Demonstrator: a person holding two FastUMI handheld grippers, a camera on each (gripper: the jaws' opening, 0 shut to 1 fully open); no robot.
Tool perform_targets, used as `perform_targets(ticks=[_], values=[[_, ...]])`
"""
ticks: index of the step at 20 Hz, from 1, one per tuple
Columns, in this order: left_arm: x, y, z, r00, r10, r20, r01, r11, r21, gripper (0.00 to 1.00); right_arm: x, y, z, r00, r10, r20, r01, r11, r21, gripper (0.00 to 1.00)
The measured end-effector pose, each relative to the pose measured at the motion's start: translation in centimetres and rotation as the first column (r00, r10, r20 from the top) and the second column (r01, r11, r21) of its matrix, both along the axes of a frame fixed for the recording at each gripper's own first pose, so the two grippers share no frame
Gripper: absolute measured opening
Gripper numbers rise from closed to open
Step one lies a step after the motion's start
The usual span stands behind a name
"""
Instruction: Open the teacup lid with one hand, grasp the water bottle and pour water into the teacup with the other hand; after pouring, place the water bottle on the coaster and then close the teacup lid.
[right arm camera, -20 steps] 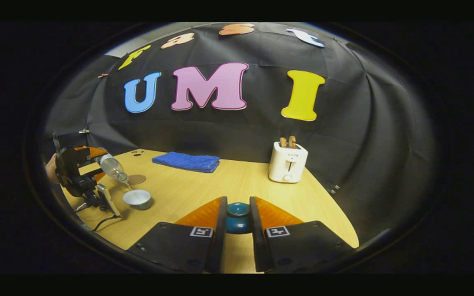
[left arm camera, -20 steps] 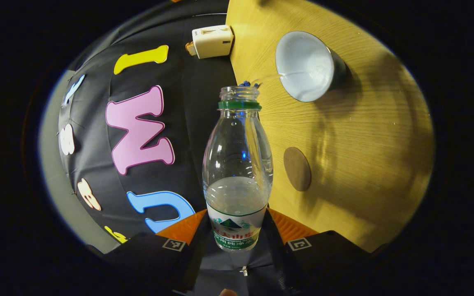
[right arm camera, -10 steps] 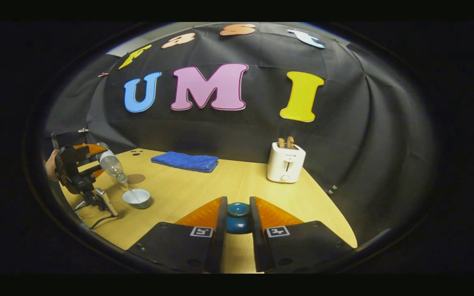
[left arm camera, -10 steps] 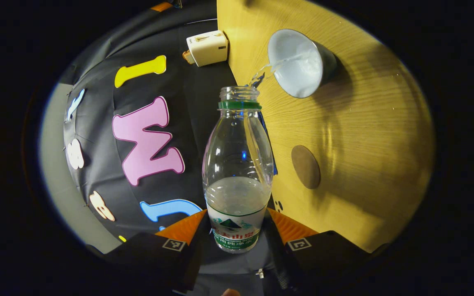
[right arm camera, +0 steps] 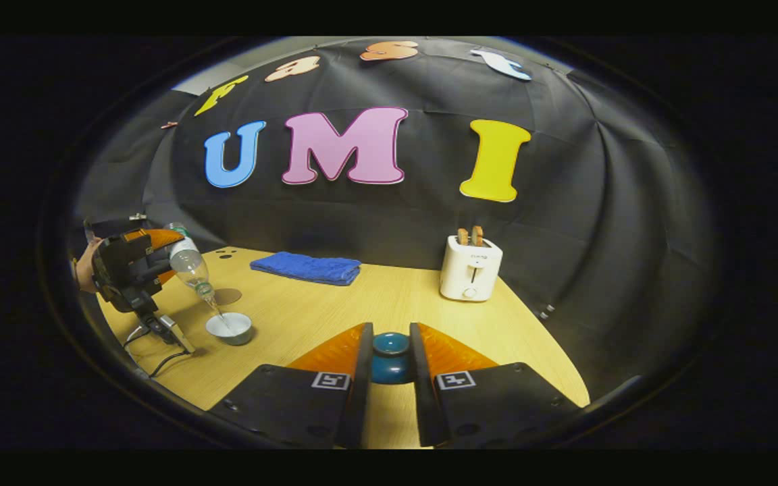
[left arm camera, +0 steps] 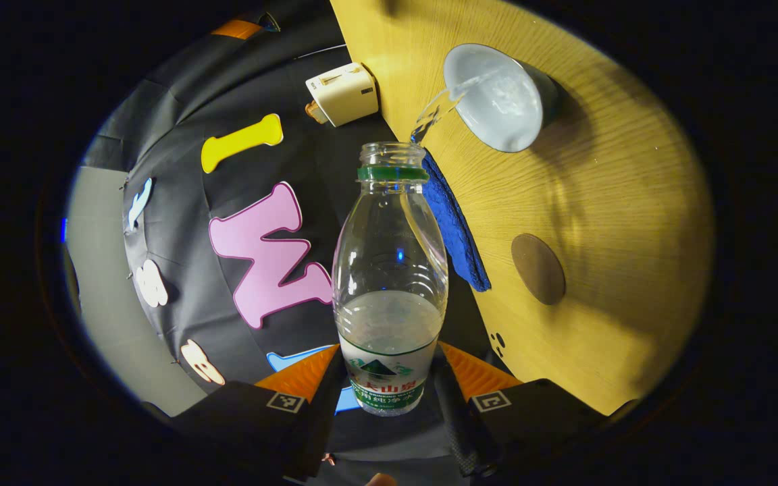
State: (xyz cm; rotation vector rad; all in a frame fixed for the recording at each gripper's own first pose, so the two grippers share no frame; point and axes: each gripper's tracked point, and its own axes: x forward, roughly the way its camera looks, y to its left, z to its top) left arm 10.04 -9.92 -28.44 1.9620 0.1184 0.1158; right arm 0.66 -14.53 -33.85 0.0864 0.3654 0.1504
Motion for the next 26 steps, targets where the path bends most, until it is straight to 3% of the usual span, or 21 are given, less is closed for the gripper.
perform_targets(ticks=[12,19,26], values=[[2.5,-1.5,2.1,0.987,-0.154,0.040,0.147,0.980,0.134,0.74,-0.4,-0.3,-0.2,1.000,-0.011,0.003,0.011,1.000,0.017,0.32],[3.4,-3.4,2.7,0.960,-0.275,0.056,0.260,0.945,0.198,0.74,-0.4,0.1,-0.5,1.000,-0.005,0.018,0.005,1.000,0.016,0.32],[3.9,-3.3,3.0,0.956,-0.289,0.056,0.272,0.941,0.202,0.74,-0.1,0.9,-0.2,1.000,0.010,0.019,-0.010,1.000,0.011,0.32]])
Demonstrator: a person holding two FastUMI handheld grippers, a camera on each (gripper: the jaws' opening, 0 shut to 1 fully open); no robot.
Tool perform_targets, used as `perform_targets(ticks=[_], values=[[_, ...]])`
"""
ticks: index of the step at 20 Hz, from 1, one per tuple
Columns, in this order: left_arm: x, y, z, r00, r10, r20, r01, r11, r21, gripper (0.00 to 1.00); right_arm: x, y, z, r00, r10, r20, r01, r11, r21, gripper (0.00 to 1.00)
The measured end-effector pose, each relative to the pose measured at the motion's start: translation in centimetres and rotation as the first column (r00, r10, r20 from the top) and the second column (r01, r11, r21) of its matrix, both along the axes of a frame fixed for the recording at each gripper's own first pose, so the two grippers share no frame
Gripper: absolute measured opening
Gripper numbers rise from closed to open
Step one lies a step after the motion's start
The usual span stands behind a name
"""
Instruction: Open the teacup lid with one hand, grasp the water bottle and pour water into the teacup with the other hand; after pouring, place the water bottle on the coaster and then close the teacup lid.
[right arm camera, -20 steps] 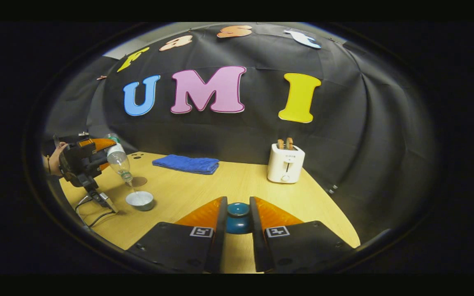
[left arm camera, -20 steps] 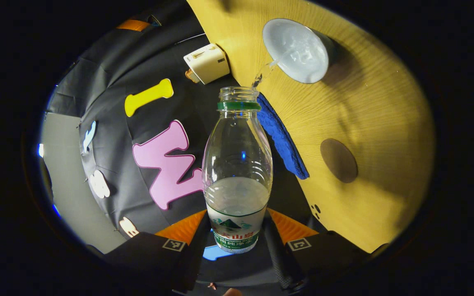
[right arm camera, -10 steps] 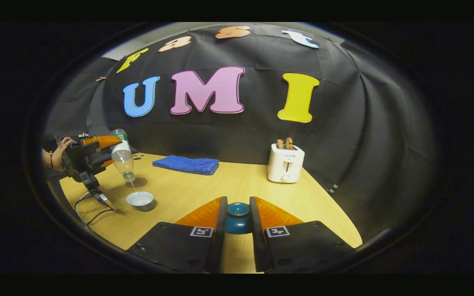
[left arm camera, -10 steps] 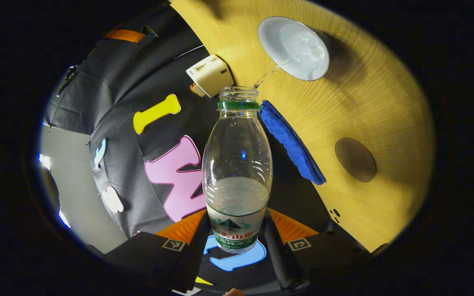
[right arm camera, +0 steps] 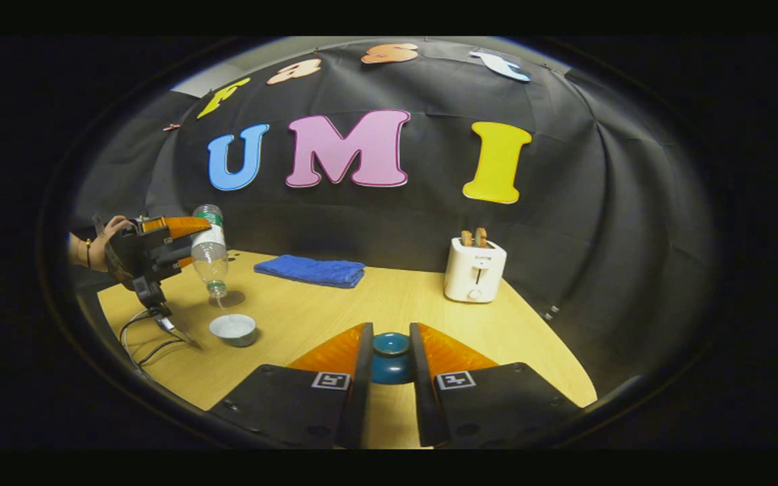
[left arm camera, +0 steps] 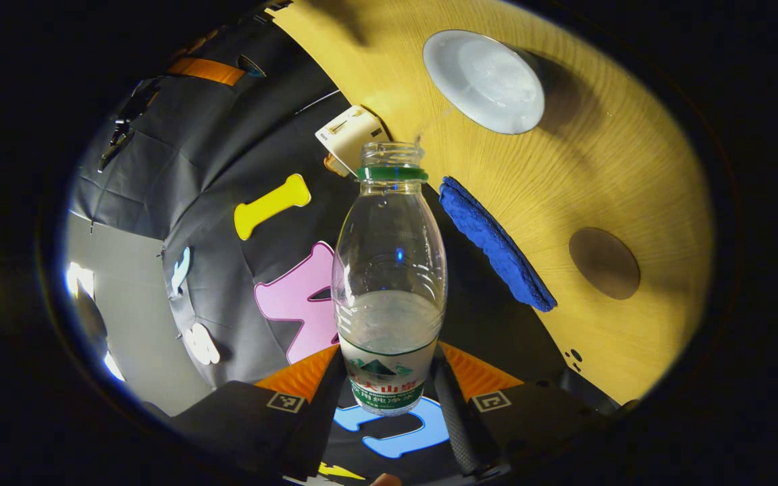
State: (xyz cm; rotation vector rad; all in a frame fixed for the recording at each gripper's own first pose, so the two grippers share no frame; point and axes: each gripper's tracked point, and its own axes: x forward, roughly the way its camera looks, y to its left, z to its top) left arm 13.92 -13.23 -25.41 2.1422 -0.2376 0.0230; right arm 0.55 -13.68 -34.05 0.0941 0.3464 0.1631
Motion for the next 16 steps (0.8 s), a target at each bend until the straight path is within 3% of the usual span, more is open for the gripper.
perform_targets(ticks=[4,7,8,10,11,13,15,16], values=[[0.3,0.8,-0.5,0.998,0.042,-0.040,-0.044,0.998,-0.045,0.74,0.0,0.4,0.1,1.000,0.006,-0.013,-0.007,1.000,-0.005,0.32],[0.2,1.6,-1.3,0.988,0.077,-0.133,-0.099,0.981,-0.168,0.74,0.1,0.7,0.0,0.999,-0.004,-0.035,0.004,1.000,-0.003,0.31],[-0.3,1.6,-1.7,0.983,0.083,-0.161,-0.119,0.966,-0.228,0.74,0.1,0.8,0.0,0.999,-0.011,-0.042,0.010,1.000,-0.003,0.36],[-0.5,1.5,-1.6,0.971,0.084,-0.224,-0.165,0.913,-0.373,0.74,0.2,1.1,0.2,0.998,-0.026,-0.050,0.025,1.000,-0.008,0.32],[-0.4,1.8,-1.7,0.961,0.085,-0.262,-0.201,0.866,-0.457,0.74,0.3,1.4,0.3,0.998,-0.034,-0.052,0.033,0.999,-0.015,0.32],[-0.4,2.0,-2.1,0.935,0.074,-0.346,-0.289,0.725,-0.626,0.74,0.5,2.0,0.4,0.997,-0.050,-0.054,0.049,0.998,-0.026,0.32],[-0.1,2.2,-2.8,0.910,0.048,-0.411,-0.369,0.545,-0.753,0.75,0.6,2.8,0.7,0.996,-0.068,-0.053,0.067,0.997,-0.030,0.31],[0.2,1.9,-3.2,0.896,0.018,-0.444,-0.408,0.431,-0.805,0.75,0.5,3.3,0.8,0.996,-0.075,-0.052,0.074,0.997,-0.033,0.32]])
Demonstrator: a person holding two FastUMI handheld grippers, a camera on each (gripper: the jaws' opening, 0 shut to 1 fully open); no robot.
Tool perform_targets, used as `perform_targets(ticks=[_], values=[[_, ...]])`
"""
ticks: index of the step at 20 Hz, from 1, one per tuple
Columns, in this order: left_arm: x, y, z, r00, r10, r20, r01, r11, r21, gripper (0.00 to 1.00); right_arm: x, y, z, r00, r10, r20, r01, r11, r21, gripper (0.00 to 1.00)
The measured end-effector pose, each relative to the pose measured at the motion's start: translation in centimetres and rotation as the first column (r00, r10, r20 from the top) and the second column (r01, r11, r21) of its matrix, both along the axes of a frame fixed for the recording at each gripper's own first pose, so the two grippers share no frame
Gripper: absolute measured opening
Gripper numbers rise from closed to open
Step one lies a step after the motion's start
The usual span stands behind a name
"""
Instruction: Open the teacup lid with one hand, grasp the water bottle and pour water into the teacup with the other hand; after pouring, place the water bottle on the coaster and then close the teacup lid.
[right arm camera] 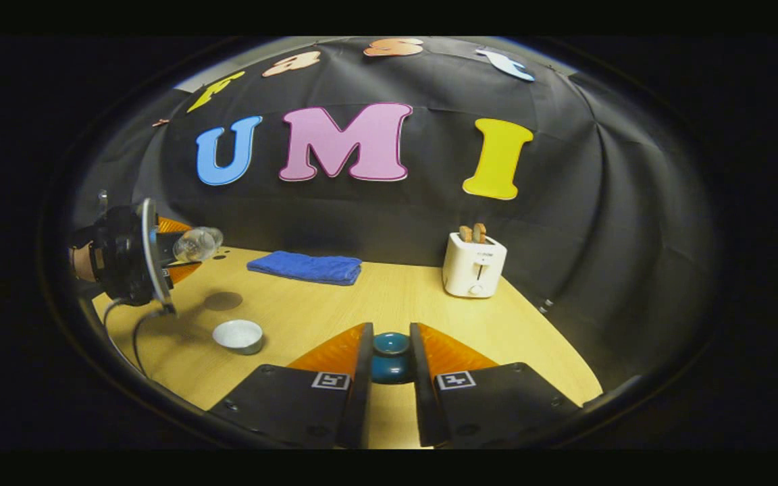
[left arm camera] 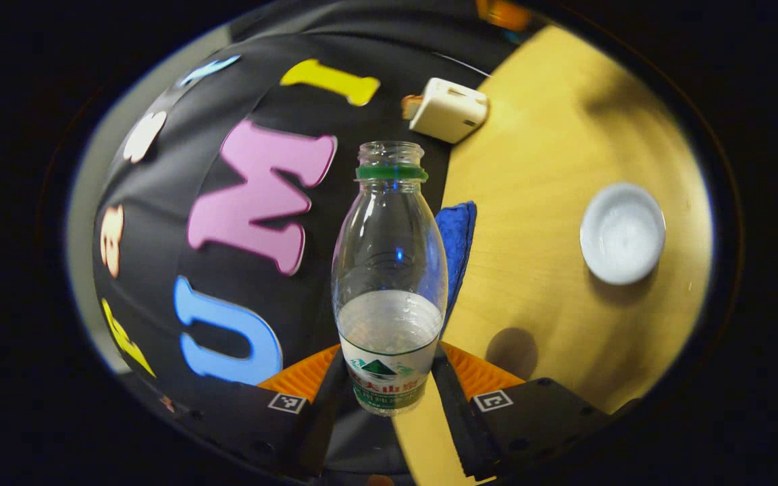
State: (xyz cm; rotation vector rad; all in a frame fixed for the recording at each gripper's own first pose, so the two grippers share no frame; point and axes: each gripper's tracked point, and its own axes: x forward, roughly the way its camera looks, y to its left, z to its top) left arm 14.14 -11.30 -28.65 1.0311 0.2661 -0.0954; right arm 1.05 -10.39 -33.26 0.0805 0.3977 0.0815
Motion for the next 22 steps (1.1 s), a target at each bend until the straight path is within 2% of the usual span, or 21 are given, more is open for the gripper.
perform_targets(ticks=[2,3,4,6,8,11,16,17,19,22], values=[[0.2,-0.2,-0.4,0.999,0.034,-0.036,-0.041,0.976,-0.216,0.74,-0.1,1.1,0.2,1.000,-0.011,0.002,0.011,1.000,-0.007,0.32],[0.1,-0.5,-0.7,0.998,0.041,-0.051,-0.055,0.948,-0.315,0.75,-0.3,1.6,0.2,1.000,-0.017,0.001,0.017,1.000,-0.010,0.31],[0.1,-0.9,-0.7,0.997,0.045,-0.060,-0.066,0.913,-0.403,0.75,-0.3,2.1,0.2,1.000,-0.025,-0.001,0.025,1.000,-0.013,0.32],[0.1,-1.4,-0.8,0.996,0.049,-0.079,-0.083,0.849,-0.521,0.75,-0.6,2.8,0.4,0.999,-0.043,-0.003,0.043,0.999,-0.017,0.32],[0.0,-1.8,-1.2,0.993,0.049,-0.110,-0.108,0.765,-0.635,0.75,-0.8,3.4,0.4,0.998,-0.056,-0.002,0.056,0.998,-0.027,0.32],[-0.3,-2.0,-2.1,0.985,0.074,-0.153,-0.166,0.627,-0.761,0.75,-1.1,4.1,0.1,0.997,-0.076,-0.013,0.075,0.997,-0.028,0.31],[0.0,-3.1,-3.9,0.977,0.070,-0.202,-0.210,0.471,-0.857,0.75,-1.3,5.0,0.5,0.995,-0.096,-0.015,0.096,0.995,-0.036,0.32],[0.5,-3.3,-4.3,0.978,0.069,-0.198,-0.208,0.446,-0.871,0.75,-1.4,5.1,0.5,0.995,-0.096,-0.016,0.095,0.995,-0.039,0.31],[0.8,-3.6,-4.7,0.977,0.074,-0.200,-0.212,0.420,-0.882,0.76,-1.4,5.3,0.6,0.995,-0.099,-0.019,0.098,0.994,-0.044,0.32],[0.4,-3.6,-4.5,0.975,0.080,-0.208,-0.222,0.427,-0.877,0.75,-1.5,5.5,0.5,0.995,-0.101,-0.022,0.100,0.994,-0.055,0.32]])
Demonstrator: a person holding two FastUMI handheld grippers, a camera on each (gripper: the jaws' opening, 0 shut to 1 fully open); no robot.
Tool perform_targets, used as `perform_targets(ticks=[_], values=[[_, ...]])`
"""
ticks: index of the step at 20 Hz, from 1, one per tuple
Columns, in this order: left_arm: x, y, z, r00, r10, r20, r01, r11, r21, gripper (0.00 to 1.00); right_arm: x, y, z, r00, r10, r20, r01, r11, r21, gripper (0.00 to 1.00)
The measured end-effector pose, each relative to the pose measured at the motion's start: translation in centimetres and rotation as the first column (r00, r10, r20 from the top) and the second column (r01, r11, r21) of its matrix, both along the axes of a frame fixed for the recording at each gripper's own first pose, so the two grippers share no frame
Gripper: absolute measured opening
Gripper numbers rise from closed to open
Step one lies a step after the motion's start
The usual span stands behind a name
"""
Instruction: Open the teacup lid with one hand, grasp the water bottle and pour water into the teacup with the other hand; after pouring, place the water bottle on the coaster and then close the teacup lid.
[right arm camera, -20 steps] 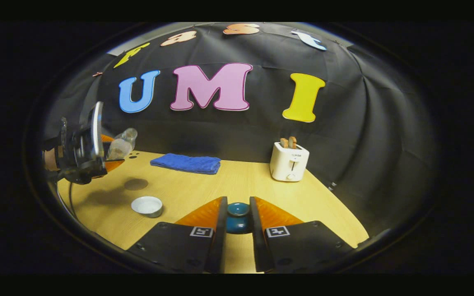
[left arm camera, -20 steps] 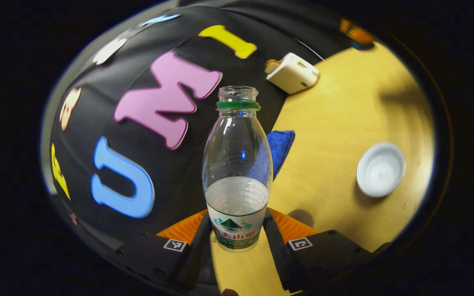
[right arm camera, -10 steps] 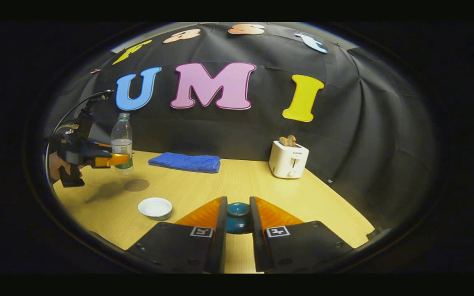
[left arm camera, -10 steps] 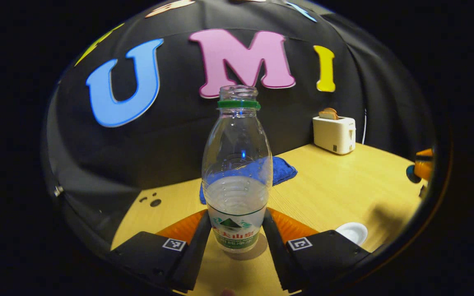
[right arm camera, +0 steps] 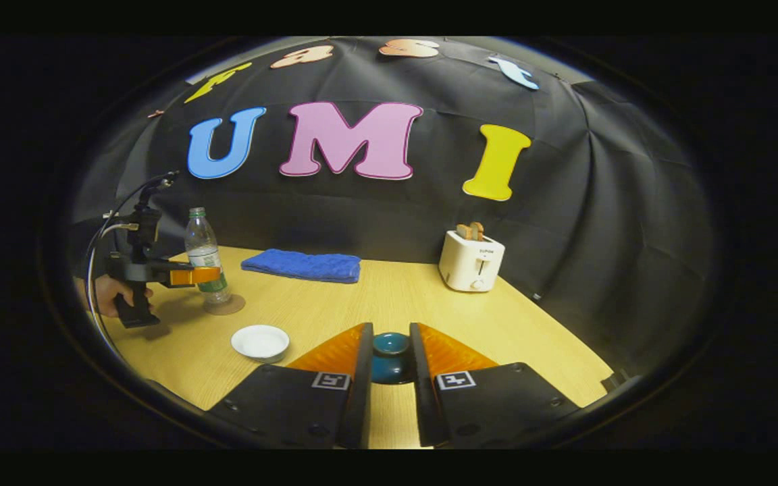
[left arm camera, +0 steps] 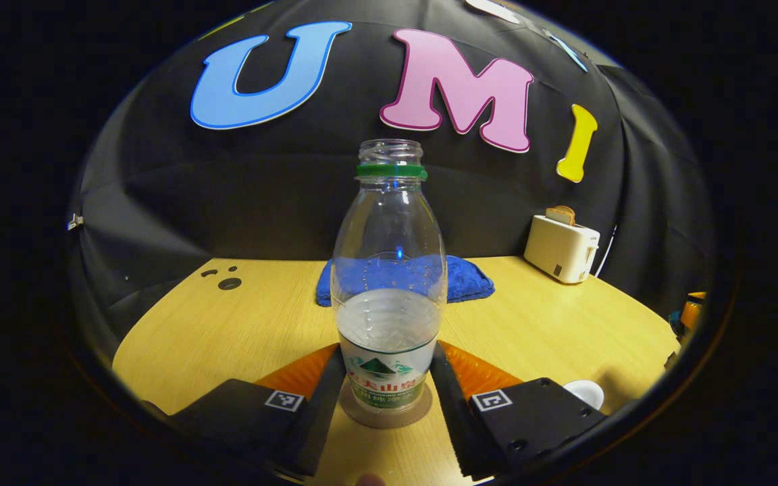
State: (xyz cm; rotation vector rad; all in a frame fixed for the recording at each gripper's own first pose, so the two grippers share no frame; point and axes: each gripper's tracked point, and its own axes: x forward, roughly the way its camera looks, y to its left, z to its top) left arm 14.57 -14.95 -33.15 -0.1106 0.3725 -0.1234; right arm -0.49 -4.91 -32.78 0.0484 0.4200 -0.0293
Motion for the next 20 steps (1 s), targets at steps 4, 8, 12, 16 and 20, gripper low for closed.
perform_targets(ticks=[4,8,12,16,20], values=[[0.1,-0.1,-0.2,1.000,-0.021,-0.008,0.021,1.000,-0.017,0.76,0.0,0.5,-0.3,1.000,-0.001,-0.007,0.001,1.000,0.001,0.32],[-0.1,-0.1,0.0,1.000,-0.020,-0.014,0.020,1.000,-0.019,0.76,0.1,1.1,-0.3,1.000,0.005,-0.009,-0.005,1.000,0.005,0.32],[-0.1,0.5,-0.1,0.999,-0.049,-0.010,0.049,0.999,-0.006,0.81,0.2,1.6,-0.5,1.000,0.016,-0.013,-0.016,1.000,0.009,0.32],[-0.3,0.8,0.1,0.998,-0.060,-0.016,0.060,0.998,-0.002,0.84,0.6,2.6,-0.3,0.999,0.031,-0.011,-0.031,0.999,0.022,0.27],[-1.2,0.7,-0.1,0.998,-0.053,-0.024,0.053,0.998,0.013,0.87,1.3,4.5,-0.2,0.998,0.060,-0.008,-0.059,0.996,0.060,0.32]])
